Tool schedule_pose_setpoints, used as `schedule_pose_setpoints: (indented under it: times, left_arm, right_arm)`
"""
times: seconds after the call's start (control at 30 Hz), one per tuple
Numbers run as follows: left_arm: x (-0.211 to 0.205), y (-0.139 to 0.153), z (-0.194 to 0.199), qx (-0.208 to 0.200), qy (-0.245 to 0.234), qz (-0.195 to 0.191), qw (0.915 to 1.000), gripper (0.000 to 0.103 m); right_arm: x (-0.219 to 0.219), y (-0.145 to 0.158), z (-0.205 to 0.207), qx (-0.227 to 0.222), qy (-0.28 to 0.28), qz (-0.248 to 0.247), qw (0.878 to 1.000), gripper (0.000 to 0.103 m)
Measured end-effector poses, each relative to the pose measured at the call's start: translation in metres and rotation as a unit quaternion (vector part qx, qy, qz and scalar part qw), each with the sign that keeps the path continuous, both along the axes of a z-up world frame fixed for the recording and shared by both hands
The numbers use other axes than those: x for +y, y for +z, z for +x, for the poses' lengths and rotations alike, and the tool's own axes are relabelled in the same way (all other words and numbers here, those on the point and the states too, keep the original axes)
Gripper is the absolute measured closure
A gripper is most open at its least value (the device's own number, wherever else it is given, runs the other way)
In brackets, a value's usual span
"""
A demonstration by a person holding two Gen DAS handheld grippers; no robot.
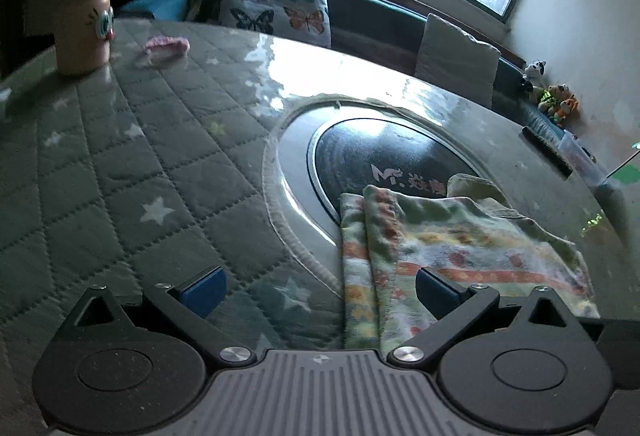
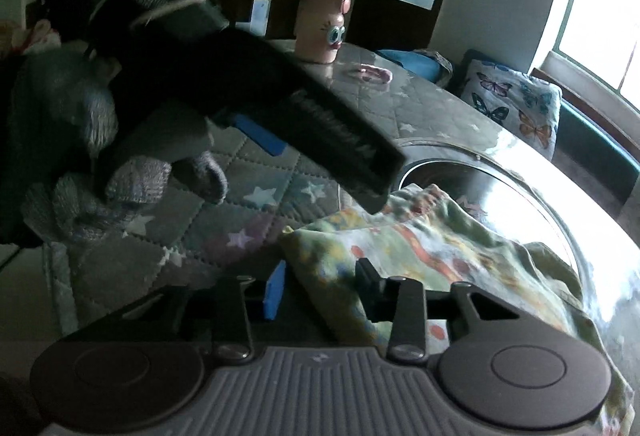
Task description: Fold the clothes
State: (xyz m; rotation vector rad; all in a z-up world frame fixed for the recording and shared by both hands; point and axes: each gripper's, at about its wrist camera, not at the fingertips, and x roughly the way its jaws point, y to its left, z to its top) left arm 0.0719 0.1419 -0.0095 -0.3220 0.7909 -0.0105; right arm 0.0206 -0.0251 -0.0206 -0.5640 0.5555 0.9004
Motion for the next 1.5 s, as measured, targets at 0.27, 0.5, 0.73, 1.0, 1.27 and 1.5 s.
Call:
schedule_pose_setpoints:
  times: [0.27,0.5,0.73,1.0,1.27,1.5]
  left_arm:
    - [-0.002,0.002,0.007,0.017,-0.008,-0.054,0.9984,0.008]
    - [-0.01,0.005,0.018,0.041,-0.022,-0.125,0.9911,0.019]
    - [-0.016,-0.001,0.025,0.057,-0.02,-0.172,0.9832,0.059]
    - [-0.015,-0.006,0.025,0.062,-0.009,-0.165,0.9844,0.087]
    - [-0.018,-0.007,0.022,0.053,-0.006,-0.155,0.9864,0.087]
    - [-0.021,-0.005,0.022,0.052,-0.009,-0.144,0.9882,0.086]
  right_arm:
    - [-0.012,0.014,-0.004,0.006,-0.018,0.04,0.999,0.093]
    - [-0.041,0.04,-0.001,0.021,-0.037,0.093,0.995,0.095]
    - [-0.063,0.044,-0.006,0.033,-0.031,0.113,0.993,0.095]
    - [-0.089,0.042,-0.011,0.058,-0.033,0.131,0.989,0.092]
    - [-0.148,0.04,0.015,0.06,-0.138,0.139,0.979,0.092]
    - [-0.212,0.026,0.064,0.055,-0.279,0.147,0.947,0.083]
